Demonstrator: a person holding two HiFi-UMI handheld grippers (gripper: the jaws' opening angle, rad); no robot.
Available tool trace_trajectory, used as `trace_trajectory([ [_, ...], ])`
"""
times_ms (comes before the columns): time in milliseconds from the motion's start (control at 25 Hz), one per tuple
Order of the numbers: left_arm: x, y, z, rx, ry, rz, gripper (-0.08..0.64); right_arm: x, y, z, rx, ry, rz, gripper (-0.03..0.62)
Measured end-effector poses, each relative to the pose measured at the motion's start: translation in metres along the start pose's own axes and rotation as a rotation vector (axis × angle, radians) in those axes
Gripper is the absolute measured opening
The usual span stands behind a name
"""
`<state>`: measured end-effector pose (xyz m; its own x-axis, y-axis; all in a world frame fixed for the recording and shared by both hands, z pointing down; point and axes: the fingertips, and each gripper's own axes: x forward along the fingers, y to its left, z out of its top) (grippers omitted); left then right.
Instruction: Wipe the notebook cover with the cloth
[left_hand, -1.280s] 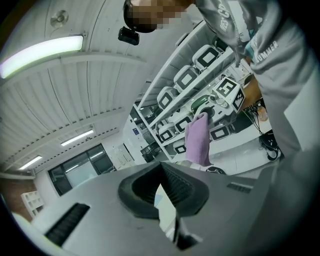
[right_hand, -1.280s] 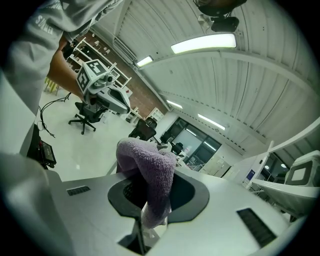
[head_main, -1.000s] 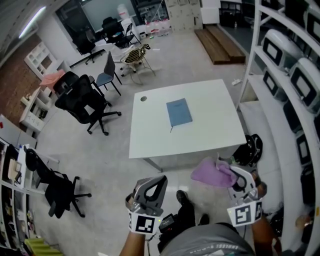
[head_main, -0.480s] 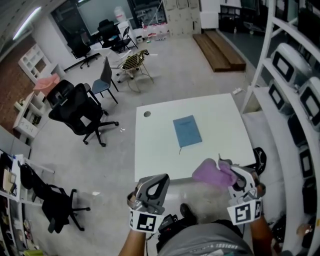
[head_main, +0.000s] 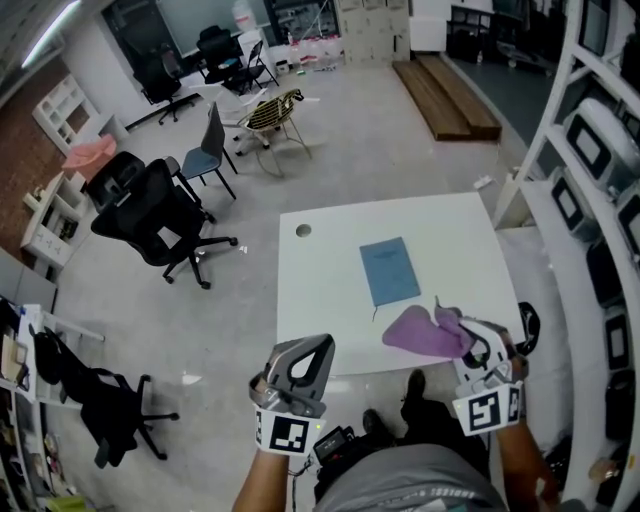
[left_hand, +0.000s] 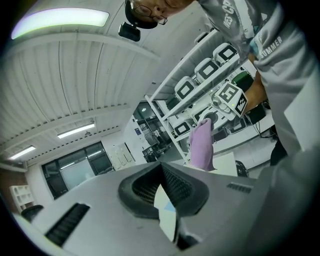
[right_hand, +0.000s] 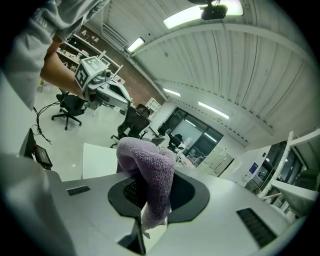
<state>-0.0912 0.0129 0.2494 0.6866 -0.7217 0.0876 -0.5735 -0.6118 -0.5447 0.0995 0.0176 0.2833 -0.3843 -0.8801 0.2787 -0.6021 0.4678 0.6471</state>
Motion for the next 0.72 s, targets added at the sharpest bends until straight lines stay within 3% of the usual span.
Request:
trace_trajectory([
  [480,0.059,0.032,-0.049,-0.029,0.093,0.032,0.002,0.101,-0.016,-0.04,0.01,-0.001,0.108,0.083],
  [720,0.093,0.044,-0.085,-0.054,0.16,0.046,0.002,0.173,-0.02,-0.083,0.012,0.026,0.169,0.083],
])
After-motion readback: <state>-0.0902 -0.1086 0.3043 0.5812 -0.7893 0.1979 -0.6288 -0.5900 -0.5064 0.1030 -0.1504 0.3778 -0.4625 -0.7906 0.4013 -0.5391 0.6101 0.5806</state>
